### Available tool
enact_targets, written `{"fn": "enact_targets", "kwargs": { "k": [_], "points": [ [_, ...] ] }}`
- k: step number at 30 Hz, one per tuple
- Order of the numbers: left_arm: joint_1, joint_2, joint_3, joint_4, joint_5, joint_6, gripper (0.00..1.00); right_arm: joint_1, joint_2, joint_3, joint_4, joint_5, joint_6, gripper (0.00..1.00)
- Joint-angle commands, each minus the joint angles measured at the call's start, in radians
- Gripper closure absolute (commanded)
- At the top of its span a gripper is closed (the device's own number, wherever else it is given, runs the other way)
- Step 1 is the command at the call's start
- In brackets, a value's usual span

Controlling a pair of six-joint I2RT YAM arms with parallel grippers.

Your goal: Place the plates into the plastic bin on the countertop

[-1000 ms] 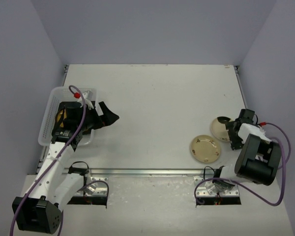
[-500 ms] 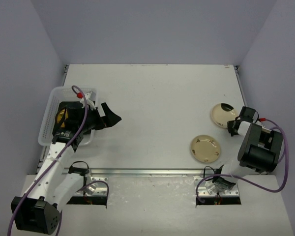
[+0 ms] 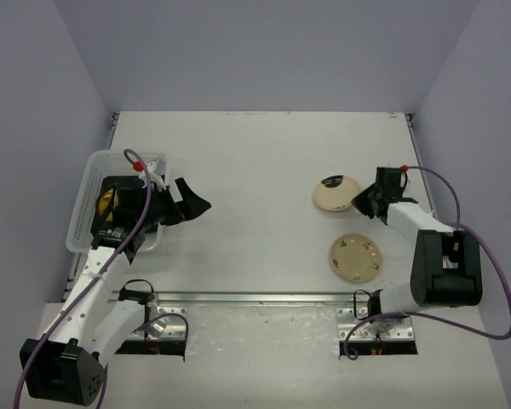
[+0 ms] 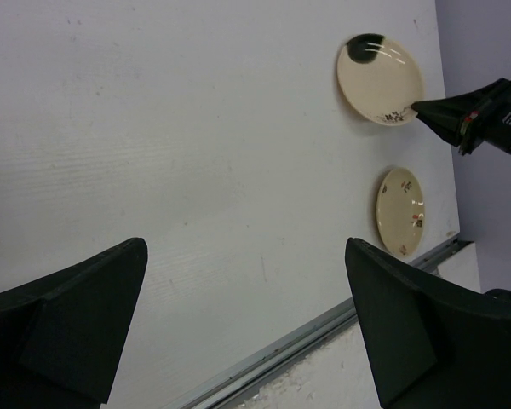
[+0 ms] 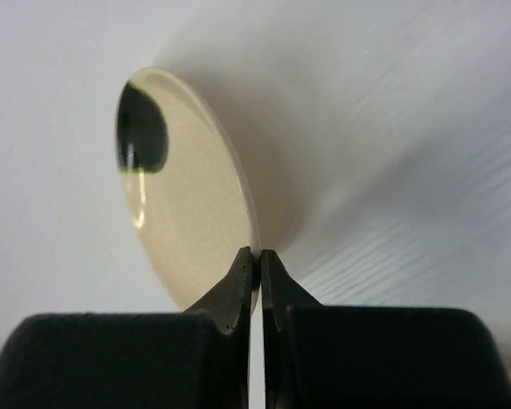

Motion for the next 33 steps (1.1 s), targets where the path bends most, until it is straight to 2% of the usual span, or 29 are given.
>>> {"fn": "enact_targets", "kwargs": {
  "k": [1, 5, 10, 18, 20, 23, 24, 26, 27, 28, 29, 30, 31, 32, 33],
  "points": [
    [-0.009, 0.014, -0.06, 0.168, 0.103, -0.09, 0.0, 0.193, -0.077, 0.085, -0.043, 0.009, -0.124, 1.0],
    [-0.009, 0.085, -0.088, 0.273, 0.199, -0.138, 0.0, 0.352, -0.075, 0.141, -0.07, -0.123, -0.148, 1.0],
    [-0.019, 0.138, -0.111, 0.334, 0.207, -0.167, 0.0, 0.506, -0.087, 0.177, -0.035, -0.286, -0.142, 1.0],
    [-0.023, 0.185, -0.127, 0.338, 0.195, -0.144, 0.0, 0.65, -0.117, 0.231, -0.002, -0.4, -0.121, 1.0],
    [-0.023, 0.204, -0.132, 0.337, 0.2, -0.138, 0.03, 0.663, -0.126, 0.223, 0.027, -0.421, -0.098, 1.0],
    [-0.023, 0.217, -0.14, 0.34, 0.215, -0.141, 0.16, 0.675, -0.13, 0.223, 0.046, -0.465, -0.075, 1.0],
    [-0.024, 0.217, -0.139, 0.353, 0.226, -0.144, 0.25, 0.68, -0.127, 0.223, 0.062, -0.477, -0.067, 1.0],
    [-0.025, 0.216, -0.134, 0.386, 0.249, -0.152, 0.47, 0.69, -0.118, 0.224, 0.094, -0.494, -0.053, 1.0],
    [-0.026, 0.215, -0.128, 0.394, 0.261, -0.154, 0.62, 0.694, -0.113, 0.228, 0.096, -0.494, -0.051, 1.0],
    [-0.026, 0.212, -0.127, 0.396, 0.267, -0.155, 0.65, 0.694, -0.108, 0.231, 0.096, -0.493, -0.05, 1.0],
    [-0.026, 0.208, -0.113, 0.389, 0.267, -0.155, 0.86, 0.696, -0.106, 0.232, 0.096, -0.49, -0.05, 1.0],
    [-0.026, 0.194, -0.096, 0.368, 0.25, -0.15, 0.96, 0.696, -0.106, 0.229, 0.096, -0.48, -0.053, 0.99],
    [-0.026, 0.18, -0.078, 0.335, 0.224, -0.144, 1.0, 0.696, -0.108, 0.227, 0.094, -0.469, -0.058, 0.97],
    [-0.026, 0.17, -0.061, 0.292, 0.167, -0.14, 1.0, 0.696, -0.11, 0.225, 0.086, -0.459, -0.069, 0.87],
    [-0.023, 0.16, -0.031, 0.242, 0.063, -0.137, 1.0, 0.695, -0.118, 0.223, 0.073, -0.438, -0.092, 0.71]
  ]
}}
